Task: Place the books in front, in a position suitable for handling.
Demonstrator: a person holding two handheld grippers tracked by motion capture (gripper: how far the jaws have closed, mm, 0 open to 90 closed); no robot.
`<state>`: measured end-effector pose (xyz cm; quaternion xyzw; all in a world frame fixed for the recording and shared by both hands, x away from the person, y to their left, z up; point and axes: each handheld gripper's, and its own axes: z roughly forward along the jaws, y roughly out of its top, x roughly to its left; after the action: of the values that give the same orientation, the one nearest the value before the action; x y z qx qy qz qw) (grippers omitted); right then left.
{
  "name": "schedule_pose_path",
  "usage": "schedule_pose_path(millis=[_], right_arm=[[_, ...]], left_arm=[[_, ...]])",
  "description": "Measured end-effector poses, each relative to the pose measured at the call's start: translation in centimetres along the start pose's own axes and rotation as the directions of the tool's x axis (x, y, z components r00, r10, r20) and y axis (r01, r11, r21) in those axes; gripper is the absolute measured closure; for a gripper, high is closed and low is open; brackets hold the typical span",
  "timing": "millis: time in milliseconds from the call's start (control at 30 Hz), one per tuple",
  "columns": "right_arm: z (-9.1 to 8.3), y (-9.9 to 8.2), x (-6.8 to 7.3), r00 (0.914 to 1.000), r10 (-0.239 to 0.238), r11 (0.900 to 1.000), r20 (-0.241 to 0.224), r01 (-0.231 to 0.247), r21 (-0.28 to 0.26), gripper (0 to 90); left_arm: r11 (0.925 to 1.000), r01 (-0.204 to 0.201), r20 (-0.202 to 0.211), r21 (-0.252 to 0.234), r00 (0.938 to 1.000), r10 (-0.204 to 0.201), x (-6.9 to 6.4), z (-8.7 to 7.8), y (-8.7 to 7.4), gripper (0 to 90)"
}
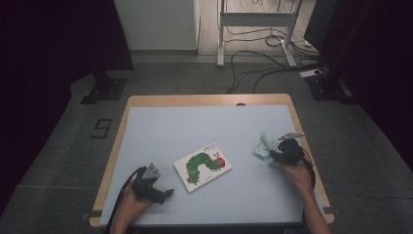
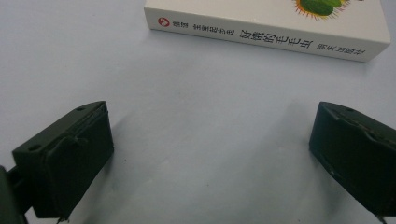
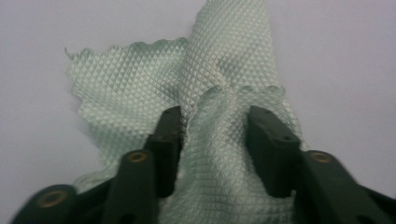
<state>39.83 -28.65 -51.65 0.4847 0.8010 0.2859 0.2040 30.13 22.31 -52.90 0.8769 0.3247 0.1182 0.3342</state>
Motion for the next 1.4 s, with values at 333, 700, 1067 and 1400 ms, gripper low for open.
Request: schedule_pose_path(millis=[333,700,1067,1400], right_arm=[[-0.6,0.0,-0.6,0.9994,0.033,0.9994,-0.004,-0.033,0.006,78.9],[-3.1,0.4,-0.7,0.9917,0.066,0.9955,-0.11,-0.073,-0.06,79.1],[-4.5,2.6,2.0,0.9867,-0.021,0.9923,-0.161,0.001,-0.124,79.1],[-5.0,4.3,4.1,0.9731,-0.076,0.9838,-0.218,0.037,-0.175,79.1]], left_arm=[[1.0,0.0,0.001,0.0,1.0,0.0,0.0,0.0,0.0,0.0],[1.0,0.001,0.001,-0.001,1.0,-0.001,0.0,0.0,0.0,0.0],[1.0,0.0,-0.001,-0.002,1.0,0.0,0.0,0.0,0.0,0.0],[1.0,0.0,-0.001,-0.003,1.0,0.0,0.0,0.0,0.0,0.0]])
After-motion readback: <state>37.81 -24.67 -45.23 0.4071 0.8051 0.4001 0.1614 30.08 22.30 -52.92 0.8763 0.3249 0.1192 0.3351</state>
